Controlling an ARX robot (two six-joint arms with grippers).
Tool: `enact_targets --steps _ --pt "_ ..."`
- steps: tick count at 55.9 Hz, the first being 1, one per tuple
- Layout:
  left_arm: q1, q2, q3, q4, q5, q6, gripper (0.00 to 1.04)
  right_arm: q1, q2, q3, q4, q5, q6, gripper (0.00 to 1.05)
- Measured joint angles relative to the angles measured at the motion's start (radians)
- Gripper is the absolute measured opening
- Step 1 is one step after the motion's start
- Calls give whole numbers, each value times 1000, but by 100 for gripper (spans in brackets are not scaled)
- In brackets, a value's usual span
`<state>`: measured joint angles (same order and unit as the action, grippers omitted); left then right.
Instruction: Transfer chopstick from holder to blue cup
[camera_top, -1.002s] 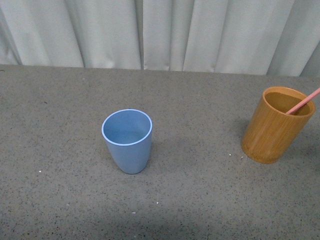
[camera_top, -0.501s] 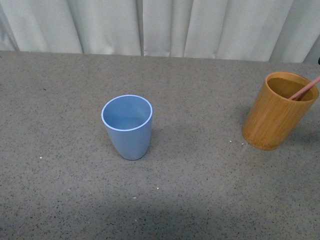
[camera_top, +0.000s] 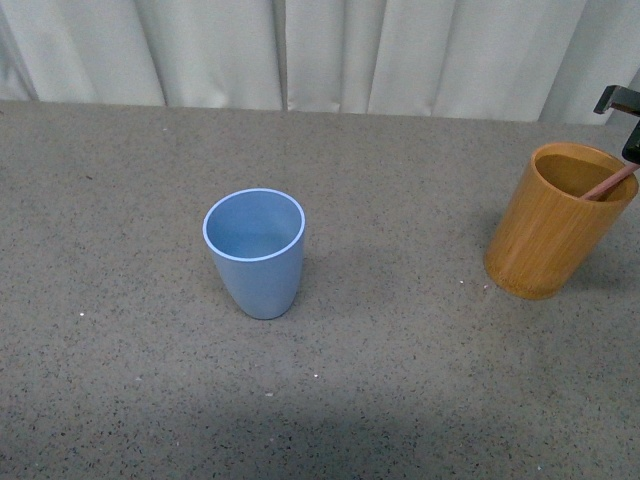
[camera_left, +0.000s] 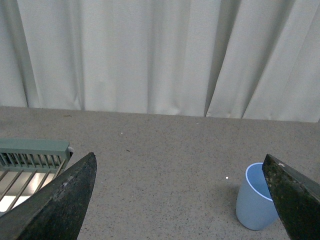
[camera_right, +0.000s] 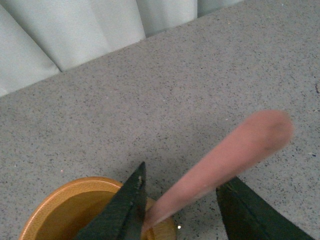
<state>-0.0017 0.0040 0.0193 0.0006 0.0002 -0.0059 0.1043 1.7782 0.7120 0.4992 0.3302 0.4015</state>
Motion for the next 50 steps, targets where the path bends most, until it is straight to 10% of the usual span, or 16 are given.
enact_targets --steps 14,50 --pt "0 0 0 0 0 0 98 3 -19 1 26 -36 37 3" --pt "0 0 0 0 0 0 98 -19 -301 50 -69 -101 68 2"
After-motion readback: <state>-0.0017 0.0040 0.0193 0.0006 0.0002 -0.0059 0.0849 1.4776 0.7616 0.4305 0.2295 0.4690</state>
